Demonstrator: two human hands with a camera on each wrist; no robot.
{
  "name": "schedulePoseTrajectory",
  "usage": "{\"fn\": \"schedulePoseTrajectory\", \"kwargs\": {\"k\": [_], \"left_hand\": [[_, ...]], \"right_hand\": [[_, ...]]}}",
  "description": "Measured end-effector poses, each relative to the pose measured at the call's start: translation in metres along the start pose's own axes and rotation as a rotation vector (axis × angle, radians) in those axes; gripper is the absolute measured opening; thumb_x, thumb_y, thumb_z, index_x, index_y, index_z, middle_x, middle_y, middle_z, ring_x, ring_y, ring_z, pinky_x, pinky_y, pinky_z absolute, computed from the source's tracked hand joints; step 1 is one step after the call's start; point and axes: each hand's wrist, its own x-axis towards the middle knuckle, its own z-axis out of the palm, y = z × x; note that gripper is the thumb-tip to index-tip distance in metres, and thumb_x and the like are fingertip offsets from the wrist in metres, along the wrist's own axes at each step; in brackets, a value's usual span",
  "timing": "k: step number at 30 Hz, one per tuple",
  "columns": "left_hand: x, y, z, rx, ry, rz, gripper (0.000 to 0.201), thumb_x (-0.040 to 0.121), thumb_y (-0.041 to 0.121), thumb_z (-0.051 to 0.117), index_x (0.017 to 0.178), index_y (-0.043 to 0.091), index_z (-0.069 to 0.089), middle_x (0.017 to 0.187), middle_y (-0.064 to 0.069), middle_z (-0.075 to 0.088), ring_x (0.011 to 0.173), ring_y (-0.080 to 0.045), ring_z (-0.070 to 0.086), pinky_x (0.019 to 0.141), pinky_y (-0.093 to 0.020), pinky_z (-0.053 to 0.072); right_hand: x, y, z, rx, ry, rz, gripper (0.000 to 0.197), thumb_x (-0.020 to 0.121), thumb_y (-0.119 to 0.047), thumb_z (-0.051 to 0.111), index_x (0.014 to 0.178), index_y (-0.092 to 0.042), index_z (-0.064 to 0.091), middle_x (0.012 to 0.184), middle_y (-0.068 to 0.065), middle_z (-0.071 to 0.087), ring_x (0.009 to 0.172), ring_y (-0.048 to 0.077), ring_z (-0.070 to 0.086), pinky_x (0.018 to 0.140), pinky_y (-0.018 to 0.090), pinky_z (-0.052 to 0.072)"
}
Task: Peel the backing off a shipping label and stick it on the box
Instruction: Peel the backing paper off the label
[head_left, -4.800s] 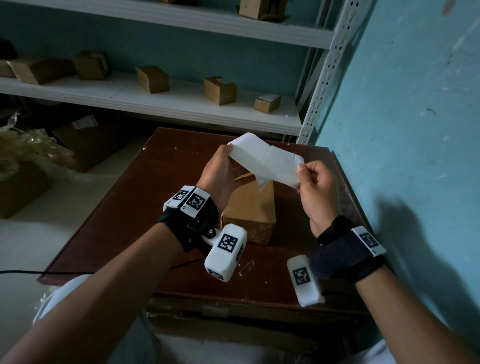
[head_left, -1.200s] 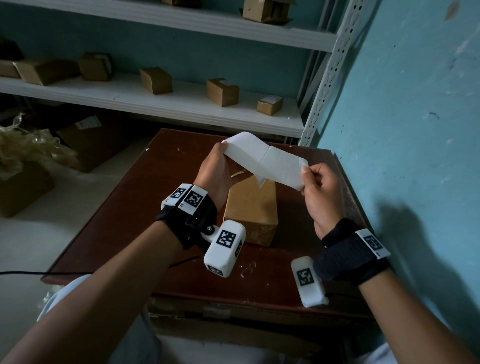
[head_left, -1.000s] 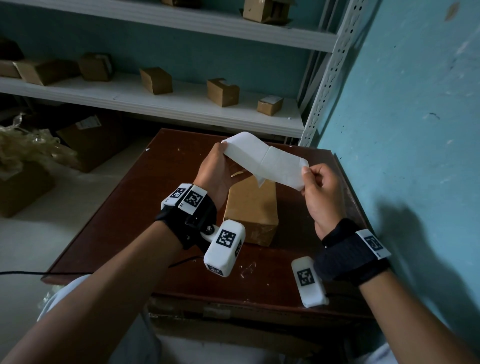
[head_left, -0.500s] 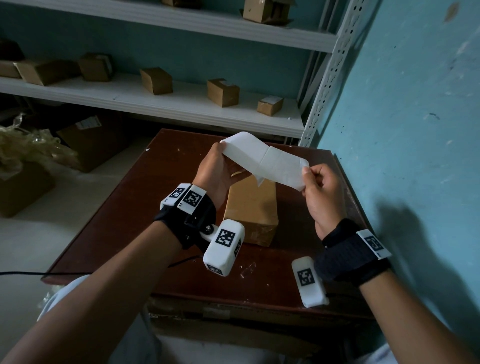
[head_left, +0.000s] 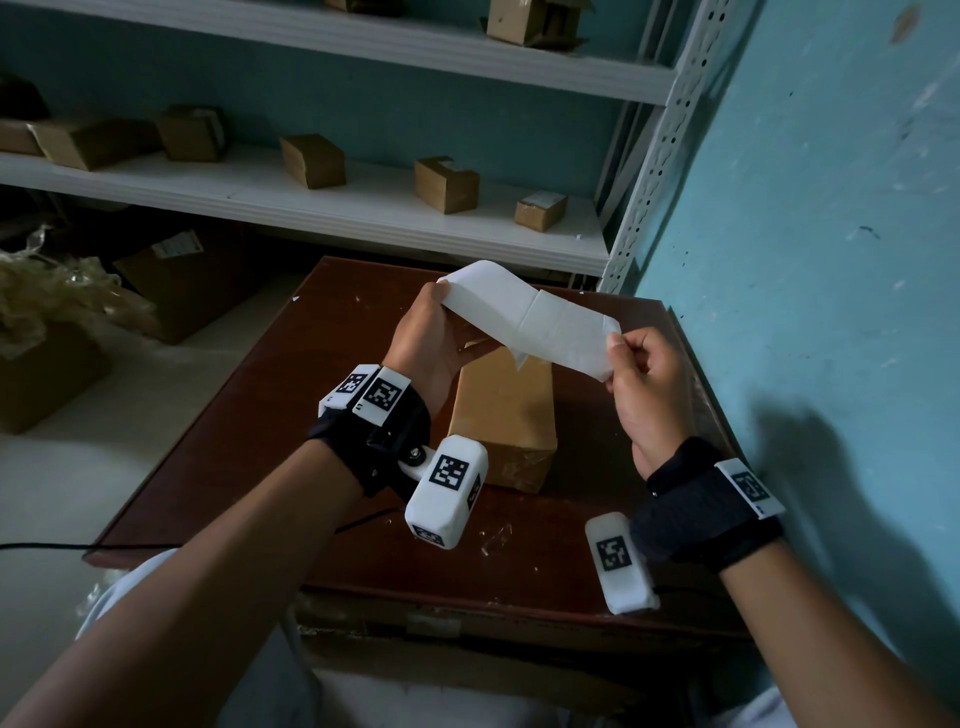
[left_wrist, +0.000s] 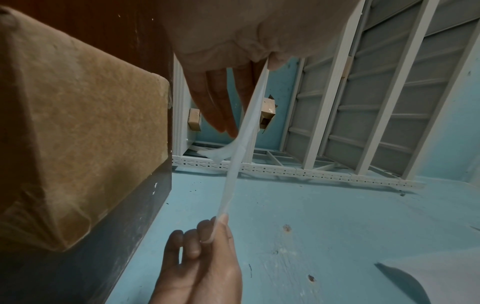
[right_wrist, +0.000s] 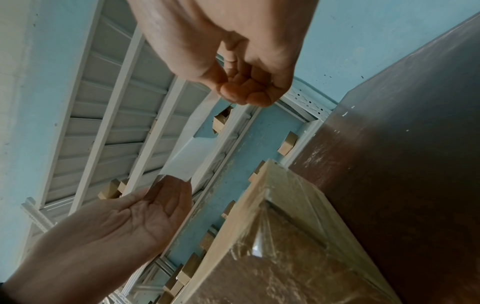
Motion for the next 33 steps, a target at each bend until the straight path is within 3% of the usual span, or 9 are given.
{"fn": "schedulePoseTrajectory", "kwargs": {"k": [12, 21, 24, 33], "left_hand": [[-0.0004, 0.0002, -0.0019, -0.007, -0.039, 0.004, 0.037, 0.1, 0.027, 0.035, 0.132, 0.014, 0.047, 0.122, -0.017, 0.063, 0.108, -0.031, 0.066, 0.089, -0.05, 0.055], [-0.0032, 0.0013, -0.0012, -0.015, -0.064, -0.011, 0.034, 0.102, 0.027, 0.033, 0.131, 0.015, 0.046, 0.123, -0.018, 0.062, 0.11, -0.034, 0.065, 0.083, -0.049, 0.057], [-0.0044, 0.0012, -0.0009, -0.013, -0.072, -0.011, 0.032, 0.102, 0.028, 0.033, 0.128, 0.016, 0.047, 0.123, -0.018, 0.061, 0.11, -0.035, 0.064, 0.077, -0.044, 0.059], [-0.0033, 0.001, -0.0006, 0.022, -0.044, -0.009, 0.039, 0.103, 0.034, 0.032, 0.133, 0.013, 0.044, 0.102, -0.014, 0.063, 0.083, -0.023, 0.066, 0.053, -0.031, 0.055]], "right_hand": [[-0.0008, -0.0004, -0.0009, 0.01, -0.006, 0.01, 0.018, 0.099, -0.026, 0.05, 0.082, -0.03, 0.051, 0.083, -0.006, 0.058, 0.075, 0.009, 0.056, 0.063, 0.021, 0.046], [0.0009, 0.0022, -0.0019, 0.003, -0.004, 0.014, 0.013, 0.099, -0.027, 0.05, 0.088, -0.023, 0.054, 0.083, -0.001, 0.059, 0.071, 0.01, 0.055, 0.06, 0.02, 0.043], [0.0008, 0.0019, -0.0028, 0.005, -0.004, 0.018, 0.014, 0.099, -0.027, 0.05, 0.086, -0.025, 0.053, 0.082, -0.002, 0.059, 0.07, 0.009, 0.055, 0.06, 0.02, 0.043], [0.0011, 0.0021, -0.0035, 0.0, 0.0, 0.013, 0.014, 0.099, -0.026, 0.05, 0.085, -0.026, 0.053, 0.081, -0.003, 0.058, 0.07, 0.009, 0.055, 0.061, 0.021, 0.044]]}}
